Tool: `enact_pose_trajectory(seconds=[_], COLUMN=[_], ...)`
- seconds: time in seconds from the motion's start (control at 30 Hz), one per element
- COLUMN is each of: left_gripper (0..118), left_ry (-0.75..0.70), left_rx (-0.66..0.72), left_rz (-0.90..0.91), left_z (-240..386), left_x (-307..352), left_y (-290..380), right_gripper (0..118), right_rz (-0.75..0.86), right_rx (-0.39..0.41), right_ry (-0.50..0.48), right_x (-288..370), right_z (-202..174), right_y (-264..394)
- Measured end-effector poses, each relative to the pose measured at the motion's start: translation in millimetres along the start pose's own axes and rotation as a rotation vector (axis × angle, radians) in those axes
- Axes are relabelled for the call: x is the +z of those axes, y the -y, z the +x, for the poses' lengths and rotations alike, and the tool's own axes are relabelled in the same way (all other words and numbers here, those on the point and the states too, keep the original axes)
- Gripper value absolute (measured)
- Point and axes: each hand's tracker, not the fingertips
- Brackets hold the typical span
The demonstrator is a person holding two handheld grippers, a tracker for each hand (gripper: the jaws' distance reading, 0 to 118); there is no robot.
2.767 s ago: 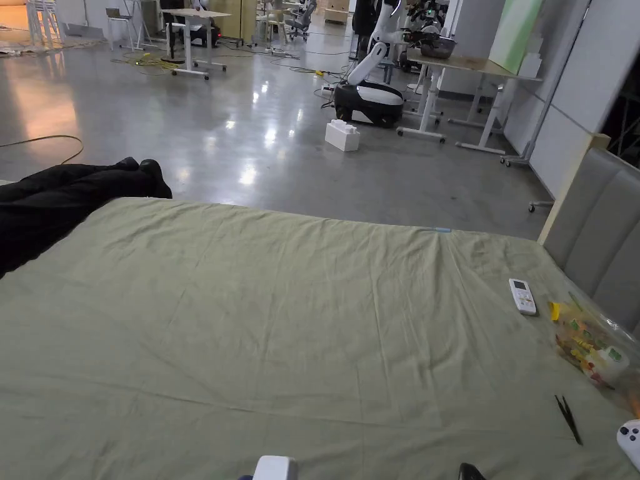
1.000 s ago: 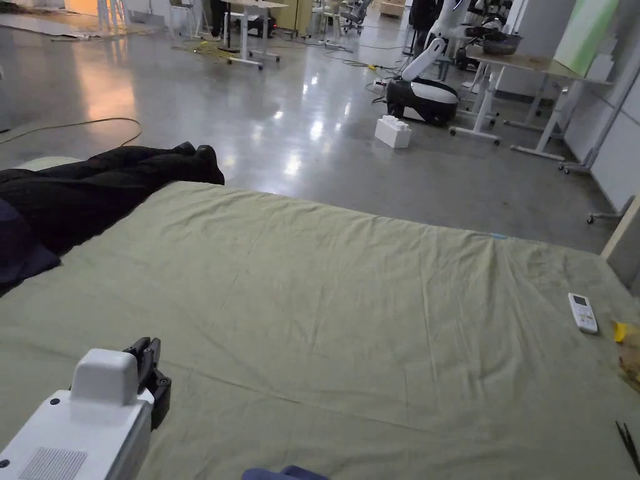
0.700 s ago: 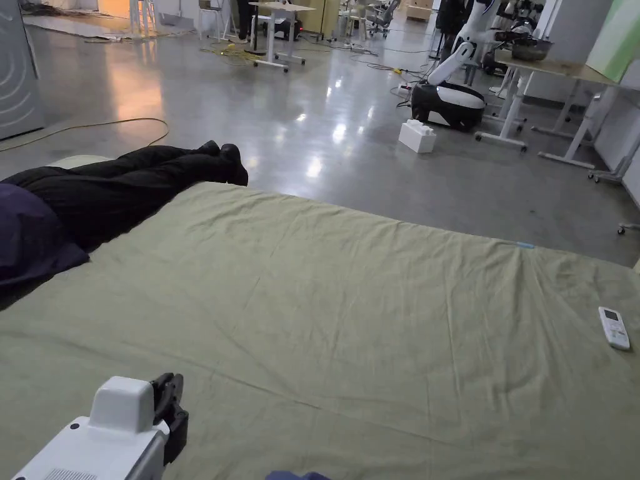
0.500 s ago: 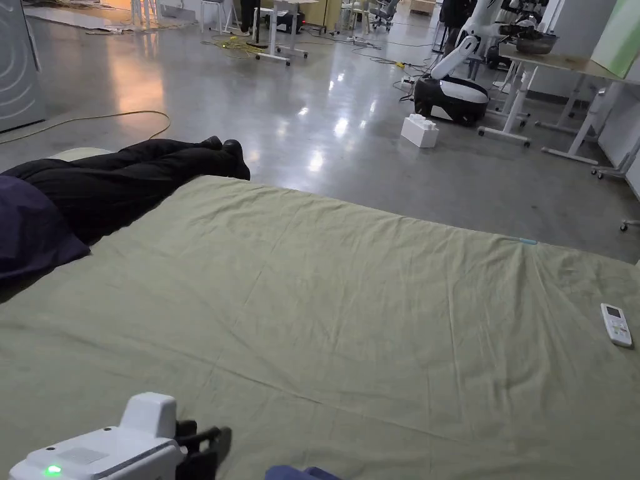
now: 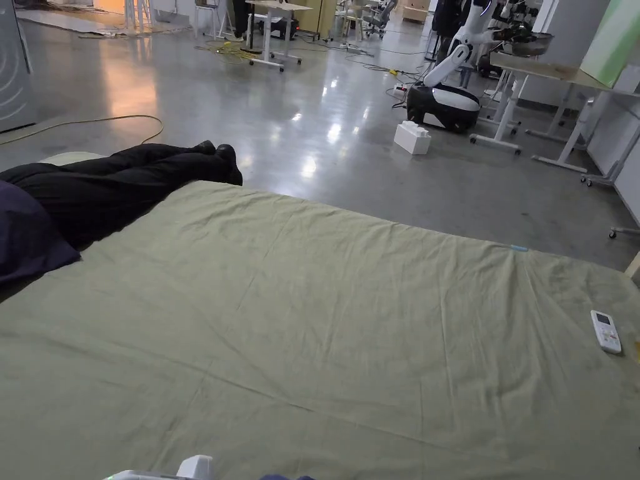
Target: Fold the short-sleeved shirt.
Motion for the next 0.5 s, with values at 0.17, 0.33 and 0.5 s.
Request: enact_pose_trajectory(seconds=[0.17,0.33,0.5], left_gripper=[96,48,30], left_ry=[0.190,0.084,0.145], left_rx=[0.133,-0.041,0.021], left_rz=[0.009,-0.023,-0.020], left_z=[-22.4,-8.7,-23.0], left_x=[-12.0,-26.0,-19.4], left_y=[0.9,10.1,10.5], right_gripper=[0,0,0], right_rz=[0.003,0.000,0.008], right_rx=[0.027,0.030,0.041], right_ry=[0.001,0.001,-0.013], right_x=[0.1,0.9,2.2], right_z=[-0.2,0.1,0.4], right_y=[1.5,1.4,2.4])
